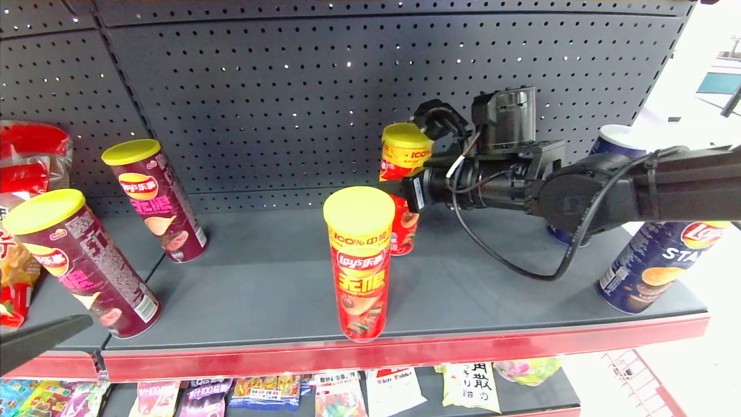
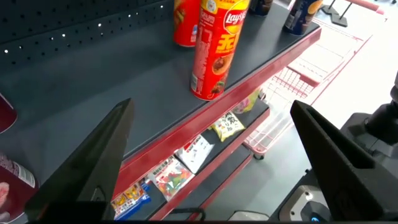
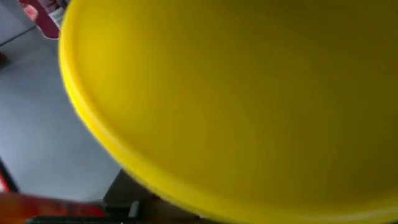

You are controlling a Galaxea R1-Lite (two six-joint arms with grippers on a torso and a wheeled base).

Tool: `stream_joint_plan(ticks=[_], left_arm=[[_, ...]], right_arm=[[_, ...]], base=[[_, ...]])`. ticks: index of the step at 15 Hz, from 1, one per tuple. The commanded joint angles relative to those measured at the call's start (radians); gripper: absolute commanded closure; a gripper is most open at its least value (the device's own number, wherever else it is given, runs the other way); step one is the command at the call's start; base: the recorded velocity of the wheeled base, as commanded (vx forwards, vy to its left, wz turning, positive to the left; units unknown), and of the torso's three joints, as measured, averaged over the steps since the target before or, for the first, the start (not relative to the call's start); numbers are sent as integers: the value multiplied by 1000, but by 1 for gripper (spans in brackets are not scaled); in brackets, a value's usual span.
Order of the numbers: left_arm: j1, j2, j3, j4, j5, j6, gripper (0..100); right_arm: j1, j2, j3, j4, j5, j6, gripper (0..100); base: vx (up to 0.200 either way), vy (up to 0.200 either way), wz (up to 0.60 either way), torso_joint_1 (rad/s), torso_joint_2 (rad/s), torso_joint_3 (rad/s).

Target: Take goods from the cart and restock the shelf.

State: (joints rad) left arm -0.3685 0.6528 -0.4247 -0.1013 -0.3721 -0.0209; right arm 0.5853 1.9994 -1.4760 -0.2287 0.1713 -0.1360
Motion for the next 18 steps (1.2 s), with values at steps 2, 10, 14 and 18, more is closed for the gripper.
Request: stream_joint_plan(ticks=[2,10,14,18], left_arm=[[0,2,0,0,1,-1,0],[0,-7,7,3,1,-1,0],[0,-56,4,69,1,-1,0],[0,-85,4,107,1,-1,0]], right_arm=[[2,49,-29,0,2,-5,100],[45,84,-67,0,-1,-10,100],[48,82,-58,0,-6,-13,0],[47,4,23,0,-19,-11,0]], base=[[0,0,0,0,0,0],[0,0,0,0,0,0],[0,0,0,0,0,0],[0,0,0,0,0,0]])
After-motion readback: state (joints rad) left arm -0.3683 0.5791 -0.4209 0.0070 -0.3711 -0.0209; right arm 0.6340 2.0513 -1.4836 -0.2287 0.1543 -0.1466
